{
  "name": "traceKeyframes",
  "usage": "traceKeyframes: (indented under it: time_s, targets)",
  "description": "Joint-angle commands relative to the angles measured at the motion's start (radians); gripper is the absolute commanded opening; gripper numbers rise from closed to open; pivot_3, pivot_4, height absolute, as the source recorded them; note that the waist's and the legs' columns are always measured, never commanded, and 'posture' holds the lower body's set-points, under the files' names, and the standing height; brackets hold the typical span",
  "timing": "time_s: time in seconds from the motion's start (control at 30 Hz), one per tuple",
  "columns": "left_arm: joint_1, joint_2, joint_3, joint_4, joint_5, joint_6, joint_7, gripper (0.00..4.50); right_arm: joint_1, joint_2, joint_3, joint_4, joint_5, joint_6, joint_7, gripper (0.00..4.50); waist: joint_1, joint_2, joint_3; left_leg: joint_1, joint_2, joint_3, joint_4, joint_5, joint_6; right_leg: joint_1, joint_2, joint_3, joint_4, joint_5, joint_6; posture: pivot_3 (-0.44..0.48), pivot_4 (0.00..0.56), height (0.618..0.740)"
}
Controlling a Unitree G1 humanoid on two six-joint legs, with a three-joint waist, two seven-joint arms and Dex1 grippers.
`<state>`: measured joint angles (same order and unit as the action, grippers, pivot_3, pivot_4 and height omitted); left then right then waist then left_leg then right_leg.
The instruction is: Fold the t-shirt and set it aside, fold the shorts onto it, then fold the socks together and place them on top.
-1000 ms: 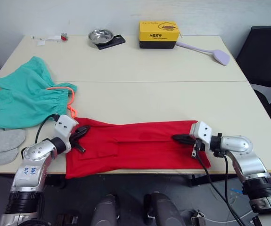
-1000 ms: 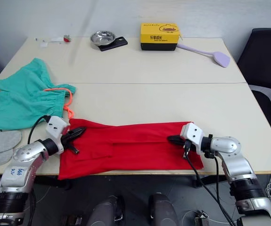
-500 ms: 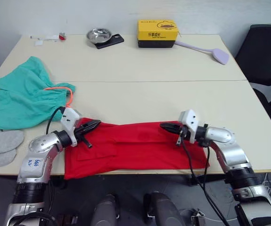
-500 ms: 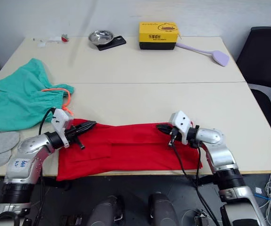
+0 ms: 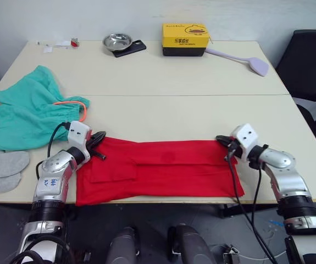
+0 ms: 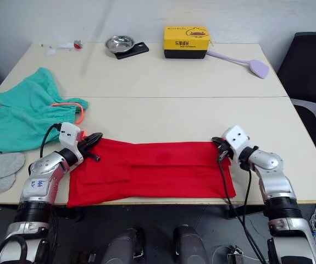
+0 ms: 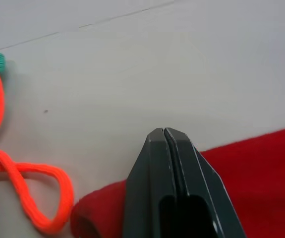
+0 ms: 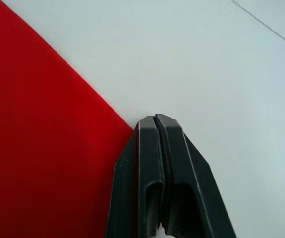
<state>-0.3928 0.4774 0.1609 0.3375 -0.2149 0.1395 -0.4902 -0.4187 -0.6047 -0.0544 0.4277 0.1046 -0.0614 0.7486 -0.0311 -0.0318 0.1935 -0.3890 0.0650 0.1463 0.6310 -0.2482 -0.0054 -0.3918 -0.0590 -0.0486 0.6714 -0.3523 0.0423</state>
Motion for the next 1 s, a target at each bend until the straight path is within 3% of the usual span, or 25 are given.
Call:
traceKeyframes:
  time_s: [0.03, 0.2, 0.4, 0.53, 0.67, 0.83, 0.93, 1.0]
  targets:
    - [0.007, -0.012, 0.020, -0.048, -0.035, -0.053, -0.042, 0.02, 0.009, -0.006, -0.059, -0.016, 0.077, -0.049, 0.051, 0.00, -0.001, 0.000, 0.000, 0.000, 0.000, 0.000, 0.000, 0.000, 0.000, 0.000, 0.000, 0.000, 0.000, 0.000, 0.000, 0.000, 0.150, 0.740]
    - [0.090, 0.020, 0.041, -0.230, -0.180, -0.043, -0.238, 0.02, 0.047, -0.005, -0.020, -0.220, 0.211, 0.011, 0.242, 0.00, -0.009, 0.000, 0.000, -0.001, 0.002, 0.001, -0.002, 0.000, -0.002, -0.001, 0.002, 0.000, -0.001, 0.000, 0.000, 0.000, 0.150, 0.740]
    - [0.225, 0.093, 0.001, -0.348, -0.190, 0.001, -0.362, 0.02, 0.058, 0.047, 0.086, -0.305, 0.146, 0.082, 0.215, 0.00, -0.013, 0.000, 0.000, 0.000, 0.002, 0.000, -0.002, 0.000, -0.002, 0.000, 0.002, 0.001, -0.001, 0.000, 0.000, 0.000, 0.150, 0.740]
    - [0.278, 0.109, 0.006, -0.319, -0.137, -0.025, -0.343, 0.02, 0.068, 0.068, 0.137, -0.281, 0.085, 0.112, 0.177, 0.00, -0.014, 0.000, 0.000, -0.001, 0.001, 0.000, -0.002, 0.000, -0.002, -0.001, 0.001, 0.001, -0.002, 0.000, 0.000, 0.000, 0.150, 0.740]
    - [0.321, 0.124, 0.055, -0.270, -0.101, -0.072, -0.307, 0.02, 0.086, 0.014, 0.093, -0.219, 0.093, 0.111, 0.193, 0.00, -0.006, 0.000, 0.000, -0.001, 0.001, 0.000, -0.002, -0.002, 0.002, -0.001, 0.000, 0.000, -0.004, 0.000, 0.000, 0.000, 0.150, 0.740]
    - [0.382, 0.167, 0.094, -0.259, -0.118, -0.096, -0.350, 0.02, 0.112, -0.069, -0.001, -0.152, 0.139, 0.099, 0.229, 0.00, 0.000, 0.000, 0.000, -0.001, 0.000, 0.000, -0.003, -0.004, 0.005, 0.000, -0.001, 0.000, -0.006, 0.000, 0.000, 0.000, 0.150, 0.740]
    - [0.399, 0.164, 0.159, -0.322, -0.267, -0.080, -0.447, 0.02, 0.154, -0.104, -0.077, -0.174, 0.263, 0.082, 0.373, 0.00, 0.000, 0.000, 0.000, -0.001, 0.001, -0.001, -0.004, -0.004, 0.005, 0.000, -0.001, 0.000, -0.006, 0.000, -0.001, 0.000, 0.150, 0.740]
    - [0.409, 0.182, 0.191, -0.396, -0.336, -0.030, -0.465, 0.39, 0.183, -0.127, -0.120, -0.234, 0.351, 0.141, 0.443, 0.00, 0.001, 0.000, 0.000, -0.001, 0.001, -0.001, -0.005, -0.004, 0.005, 0.000, -0.001, -0.001, -0.008, 0.000, -0.001, 0.000, 0.150, 0.740]
